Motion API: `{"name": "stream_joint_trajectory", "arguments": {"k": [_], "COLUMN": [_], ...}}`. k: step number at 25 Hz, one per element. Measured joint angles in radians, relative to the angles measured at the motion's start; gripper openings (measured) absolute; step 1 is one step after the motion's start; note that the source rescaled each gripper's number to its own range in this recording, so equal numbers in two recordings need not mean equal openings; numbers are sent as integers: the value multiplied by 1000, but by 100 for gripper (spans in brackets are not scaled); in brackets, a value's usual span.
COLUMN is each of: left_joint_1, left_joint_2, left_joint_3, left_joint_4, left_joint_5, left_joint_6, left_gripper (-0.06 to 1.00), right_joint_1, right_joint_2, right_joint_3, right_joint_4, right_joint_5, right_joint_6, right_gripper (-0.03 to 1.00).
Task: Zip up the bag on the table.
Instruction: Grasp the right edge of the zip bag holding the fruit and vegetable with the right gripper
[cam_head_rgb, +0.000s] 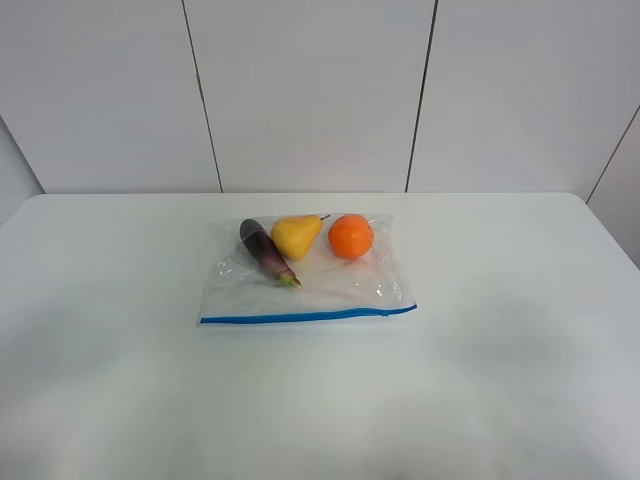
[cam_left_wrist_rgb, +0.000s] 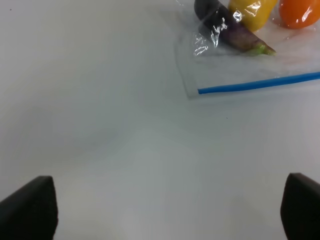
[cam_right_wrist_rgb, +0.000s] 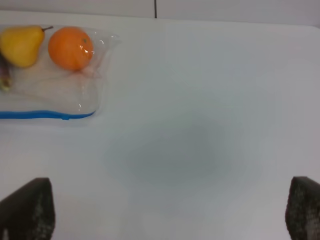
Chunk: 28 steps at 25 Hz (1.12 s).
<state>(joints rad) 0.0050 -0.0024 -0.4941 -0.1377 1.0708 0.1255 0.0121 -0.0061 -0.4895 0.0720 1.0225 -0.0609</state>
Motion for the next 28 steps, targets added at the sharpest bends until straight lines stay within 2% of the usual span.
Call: {"name": "stream_joint_trajectory", "arguments": {"k": [14, 21, 28], "left_joint_1": [0, 0, 0], "left_joint_2": [0, 0, 0], "left_joint_3": [0, 0, 0], "left_joint_4": [0, 0, 0], "left_joint_5": [0, 0, 0], "left_joint_6": [0, 0, 0], "left_gripper": [100, 100, 100], "right_joint_1": [0, 0, 0], "right_joint_2": [48, 438, 937], "right_joint_3": [-14, -208, -424], "right_joint_4": [0, 30, 189], "right_joint_5": [0, -16, -98], "right_joint_6": [0, 11, 11], "right_gripper": [100, 100, 100]}}
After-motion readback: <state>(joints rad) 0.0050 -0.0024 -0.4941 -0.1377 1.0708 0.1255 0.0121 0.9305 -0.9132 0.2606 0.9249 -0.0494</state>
